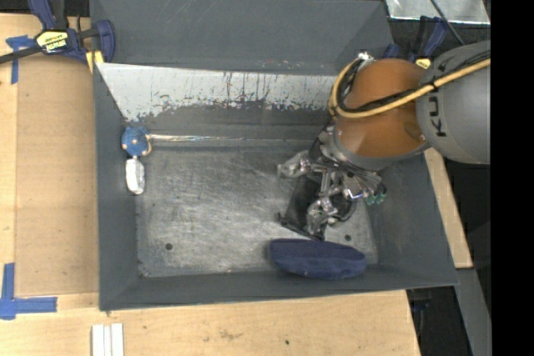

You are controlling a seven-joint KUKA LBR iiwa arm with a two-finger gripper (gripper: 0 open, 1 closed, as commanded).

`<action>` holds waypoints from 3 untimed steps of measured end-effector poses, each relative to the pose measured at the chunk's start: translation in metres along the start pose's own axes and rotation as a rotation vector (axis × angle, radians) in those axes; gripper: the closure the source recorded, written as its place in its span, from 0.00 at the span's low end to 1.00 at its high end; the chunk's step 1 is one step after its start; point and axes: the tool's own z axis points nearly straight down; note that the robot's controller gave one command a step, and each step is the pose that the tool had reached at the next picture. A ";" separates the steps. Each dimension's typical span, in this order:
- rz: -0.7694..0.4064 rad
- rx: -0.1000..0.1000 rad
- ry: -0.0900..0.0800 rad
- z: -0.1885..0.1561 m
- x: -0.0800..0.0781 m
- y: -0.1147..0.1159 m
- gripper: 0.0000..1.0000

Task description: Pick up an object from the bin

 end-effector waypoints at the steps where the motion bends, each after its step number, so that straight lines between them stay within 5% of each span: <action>1: -0.001 -0.006 0.018 0.001 0.003 0.003 1.00; 2: -0.071 0.021 -0.010 -0.183 -0.006 0.008 1.00; 3: -0.069 0.017 -0.001 -0.178 -0.004 0.008 0.00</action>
Offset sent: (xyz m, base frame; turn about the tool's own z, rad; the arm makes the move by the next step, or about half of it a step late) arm 0.0000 0.0000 0.0000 0.0000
